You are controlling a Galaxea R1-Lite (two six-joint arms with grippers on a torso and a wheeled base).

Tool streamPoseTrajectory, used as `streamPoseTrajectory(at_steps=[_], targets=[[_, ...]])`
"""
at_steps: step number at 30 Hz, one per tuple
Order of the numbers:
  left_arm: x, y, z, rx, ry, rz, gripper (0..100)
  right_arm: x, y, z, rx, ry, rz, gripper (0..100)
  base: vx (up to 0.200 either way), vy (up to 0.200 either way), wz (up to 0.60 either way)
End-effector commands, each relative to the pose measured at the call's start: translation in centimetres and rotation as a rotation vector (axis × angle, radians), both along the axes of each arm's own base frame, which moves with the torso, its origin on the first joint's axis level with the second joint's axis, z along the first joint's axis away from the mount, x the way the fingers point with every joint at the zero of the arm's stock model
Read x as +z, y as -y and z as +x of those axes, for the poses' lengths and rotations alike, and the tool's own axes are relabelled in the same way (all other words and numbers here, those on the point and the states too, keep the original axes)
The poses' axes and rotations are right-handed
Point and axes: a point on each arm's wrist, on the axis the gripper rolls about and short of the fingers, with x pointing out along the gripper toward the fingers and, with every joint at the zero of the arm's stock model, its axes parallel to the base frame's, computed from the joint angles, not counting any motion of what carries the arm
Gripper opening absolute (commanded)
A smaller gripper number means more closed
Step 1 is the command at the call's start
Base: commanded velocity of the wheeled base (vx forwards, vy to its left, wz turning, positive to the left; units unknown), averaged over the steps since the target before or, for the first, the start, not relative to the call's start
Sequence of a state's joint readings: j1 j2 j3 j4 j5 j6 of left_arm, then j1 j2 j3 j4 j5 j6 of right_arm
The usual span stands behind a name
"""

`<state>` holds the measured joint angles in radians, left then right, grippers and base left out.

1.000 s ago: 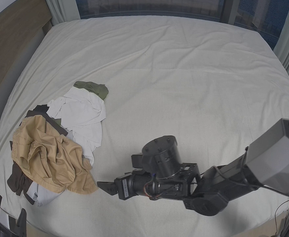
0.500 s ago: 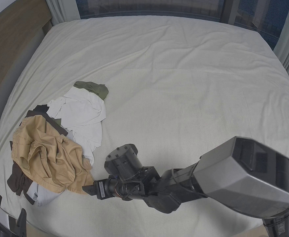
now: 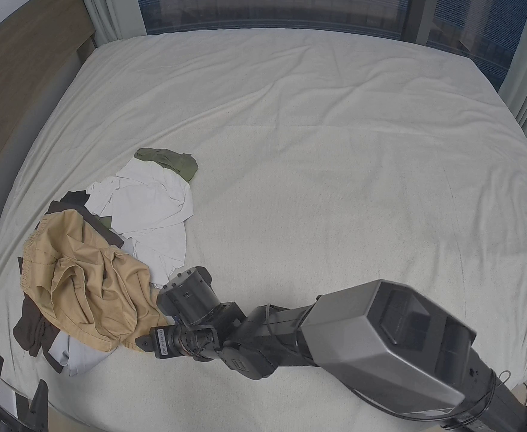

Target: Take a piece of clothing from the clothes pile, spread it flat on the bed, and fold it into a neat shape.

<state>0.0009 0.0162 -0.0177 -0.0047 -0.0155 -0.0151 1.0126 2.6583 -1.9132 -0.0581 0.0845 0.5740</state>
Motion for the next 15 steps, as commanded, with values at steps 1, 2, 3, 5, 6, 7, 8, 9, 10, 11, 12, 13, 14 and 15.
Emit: streamPoseTrajectory(at_steps=[1,2,3,5,6,7,8,9,10,11,12,13,14,15], targets=[[-0.5,0.0,0.0,0.001,0.000,0.000,100,-4.7,-0.5,0.2,-0.017,-0.053,-0.093,100,0.000,0.000,0.00],[-0.5,0.0,0.0,0.001,0.000,0.000,100,-5.1,-0.4,0.1,-0.018,-0.062,-0.104,100,0.000,0.000,0.00],[-0.5,0.0,0.0,0.001,-0.002,0.000,100,-5.8,-0.4,0.0,-0.017,-0.073,-0.125,100,0.000,0.000,0.00],[-0.5,0.0,0.0,0.001,-0.002,0.000,100,-6.9,-0.2,-0.1,-0.020,-0.093,-0.157,100,0.000,0.000,0.00],[-0.5,0.0,0.0,0.001,-0.002,0.000,100,-7.7,0.0,-0.2,-0.021,-0.105,-0.178,100,0.000,0.000,0.00],[-0.5,0.0,0.0,0.001,-0.002,0.000,100,-8.3,0.1,-0.3,-0.024,-0.112,-0.190,100,0.000,0.000,0.00],[-0.5,0.0,0.0,0.001,0.000,0.000,100,-8.8,0.1,-0.3,-0.025,-0.117,-0.200,100,0.000,0.000,0.00],[-0.5,0.0,0.0,0.001,-0.002,0.000,100,-9.3,0.2,-0.3,-0.030,-0.115,-0.212,0,0.000,0.000,0.00],[-0.5,0.0,0.0,0.001,0.000,0.000,100,-9.6,0.3,-0.3,-0.036,-0.113,-0.221,0,0.000,0.000,0.00],[-0.5,0.0,0.0,0.001,0.000,0.000,100,-9.9,0.4,-0.3,-0.043,-0.107,-0.231,0,0.000,0.000,0.00],[-0.5,0.0,0.0,0.001,0.000,0.000,100,-9.9,0.4,-0.3,-0.047,-0.104,-0.235,0,0.000,0.000,0.00],[-0.5,0.0,0.0,0.001,-0.002,0.000,100,-9.9,0.4,-0.3,-0.047,-0.104,-0.235,0,0.000,0.000,0.00],[-0.5,0.0,0.0,0.001,0.000,0.000,100,-9.9,0.4,-0.3,-0.052,-0.103,-0.235,0,0.000,0.000,0.00],[-0.5,0.0,0.0,0.001,0.000,0.000,100,-9.9,0.4,-0.2,-0.054,-0.102,-0.233,0,0.000,0.000,0.00]])
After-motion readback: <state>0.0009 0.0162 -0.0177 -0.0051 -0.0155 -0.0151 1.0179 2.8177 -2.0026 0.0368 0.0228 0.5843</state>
